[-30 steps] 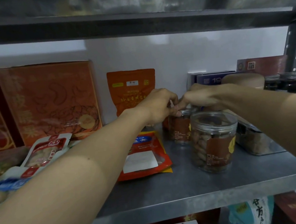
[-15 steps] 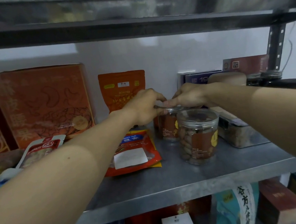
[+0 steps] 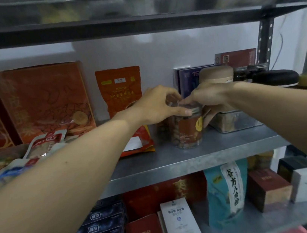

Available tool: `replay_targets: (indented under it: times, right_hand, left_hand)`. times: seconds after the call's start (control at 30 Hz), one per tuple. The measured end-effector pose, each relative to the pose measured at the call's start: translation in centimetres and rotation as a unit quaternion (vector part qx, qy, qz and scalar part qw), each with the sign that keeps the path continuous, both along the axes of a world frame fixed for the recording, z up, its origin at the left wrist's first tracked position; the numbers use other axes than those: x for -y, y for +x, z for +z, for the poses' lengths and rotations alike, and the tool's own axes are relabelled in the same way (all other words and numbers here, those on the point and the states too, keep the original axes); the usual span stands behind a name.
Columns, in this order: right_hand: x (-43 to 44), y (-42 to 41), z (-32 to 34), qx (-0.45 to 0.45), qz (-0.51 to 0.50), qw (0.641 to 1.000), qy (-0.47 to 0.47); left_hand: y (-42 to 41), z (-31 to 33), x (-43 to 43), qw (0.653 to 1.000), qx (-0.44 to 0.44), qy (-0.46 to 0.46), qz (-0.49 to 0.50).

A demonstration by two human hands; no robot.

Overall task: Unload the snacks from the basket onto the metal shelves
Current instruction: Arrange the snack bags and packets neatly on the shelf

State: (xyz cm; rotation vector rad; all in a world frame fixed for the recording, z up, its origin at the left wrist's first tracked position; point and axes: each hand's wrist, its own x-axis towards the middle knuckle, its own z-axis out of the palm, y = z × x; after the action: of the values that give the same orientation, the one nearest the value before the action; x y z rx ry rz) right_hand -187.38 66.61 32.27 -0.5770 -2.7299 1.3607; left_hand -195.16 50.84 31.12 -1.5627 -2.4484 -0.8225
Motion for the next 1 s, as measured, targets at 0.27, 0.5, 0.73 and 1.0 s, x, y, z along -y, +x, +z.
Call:
replay_targets:
  times: [0.27,0.5,0.73,1.0]
  right_hand:
    - [2.3,-0.4,-0.5,-0.014,-0.033,0.999,-0.027]
    - [3.3,-0.1,-0.7,-0.017,-0.05,0.998,-0.014]
    - [3.6,0.2,-1.2,-0.044,-0.075,0.996,-0.016]
    - [4.9,2.9,-2.8,-0.359,-0.192,0.903,0.138]
  left_hand:
    - [-1.3,0.5,2.4,0.997,0.057,-0.043,-0.033]
    - [-1.9,0.0,2.8,0.996,0.057,-0.052,-0.051]
    - [-1.8,-0.4,2.9,0.996,0.057,-0.037,-0.06]
    - [0.0,-1.6,4.8,0.998,0.041,0.035,-0.014]
